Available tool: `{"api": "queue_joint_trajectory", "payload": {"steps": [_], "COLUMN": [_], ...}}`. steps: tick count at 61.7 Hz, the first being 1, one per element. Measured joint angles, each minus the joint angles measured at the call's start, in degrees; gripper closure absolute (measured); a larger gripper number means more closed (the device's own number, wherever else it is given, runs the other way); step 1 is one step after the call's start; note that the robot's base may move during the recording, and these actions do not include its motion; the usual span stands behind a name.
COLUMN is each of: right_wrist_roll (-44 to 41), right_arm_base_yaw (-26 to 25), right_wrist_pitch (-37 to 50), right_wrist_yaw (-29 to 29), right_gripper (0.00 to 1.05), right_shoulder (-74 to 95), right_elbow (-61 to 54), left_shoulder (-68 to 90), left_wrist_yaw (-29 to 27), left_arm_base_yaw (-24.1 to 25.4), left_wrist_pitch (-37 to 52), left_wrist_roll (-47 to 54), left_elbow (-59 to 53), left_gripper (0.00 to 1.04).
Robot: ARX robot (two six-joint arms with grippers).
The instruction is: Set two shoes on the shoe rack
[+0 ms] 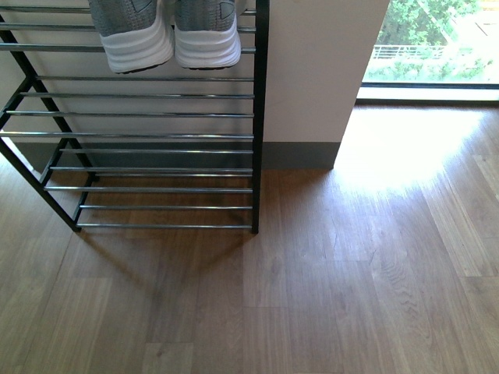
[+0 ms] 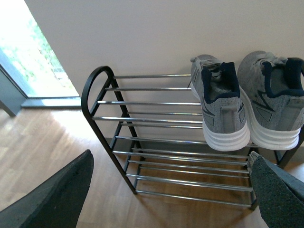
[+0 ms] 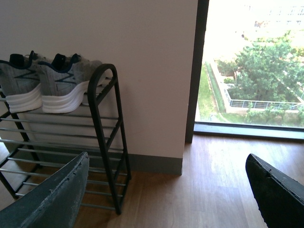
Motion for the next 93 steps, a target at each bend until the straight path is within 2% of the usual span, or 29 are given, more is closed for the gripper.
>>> {"api": "queue_joint_trajectory", "payload": {"steps": [12, 16, 22, 43, 46, 66, 70, 73, 93], "right_wrist_roll": [0.0, 0.0, 0.0, 0.0, 0.0, 0.0, 0.0, 0.0, 0.0], "right_arm_base_yaw": [0.0, 0.0, 0.0, 0.0, 0.0, 0.0, 0.0, 0.0, 0.0], "right_wrist_pitch": [0.0, 0.0, 0.0, 0.0, 0.0, 0.0, 0.0, 0.0, 0.0], "right_wrist_yaw": [0.0, 0.0, 0.0, 0.0, 0.0, 0.0, 0.0, 0.0, 0.0], "right_gripper": [0.09, 0.09, 0.09, 0.09, 0.09, 0.09, 0.09, 0.09, 0.09], "right_shoulder": [0.0, 0.0, 0.0, 0.0, 0.0, 0.0, 0.0, 0.0, 0.0], "right_elbow": [0.0, 0.0, 0.0, 0.0, 0.0, 0.0, 0.0, 0.0, 0.0], "left_shoulder": [-3.1, -4.7, -8.3, -18.4, -20.4, -28.6, -30.8, -32.0, -39.0], "left_wrist_yaw": [-0.2, 8.1, 14.8, 23.4, 24.9, 30.3, 35.7, 35.8, 36.3], "left_arm_base_yaw": [0.2, 2.1, 5.3, 14.4, 16.0, 21.5, 25.8, 27.3, 27.7], "left_wrist_pitch": [-0.1, 10.2, 19.3, 20.8, 20.7, 17.7, 16.4, 15.6, 12.3], "left_wrist_roll": [-5.8, -3.0, 0.0, 1.7, 1.8, 1.9, 2.0, 2.0, 2.0], "left_elbow": [-1.4, -5.9, -12.5, -23.8, -25.4, -30.6, -31.5, -32.1, -34.9], "left_gripper": [0.09, 0.20, 0.37, 0.90, 1.03, 1.04, 1.04, 1.04, 1.04]}}
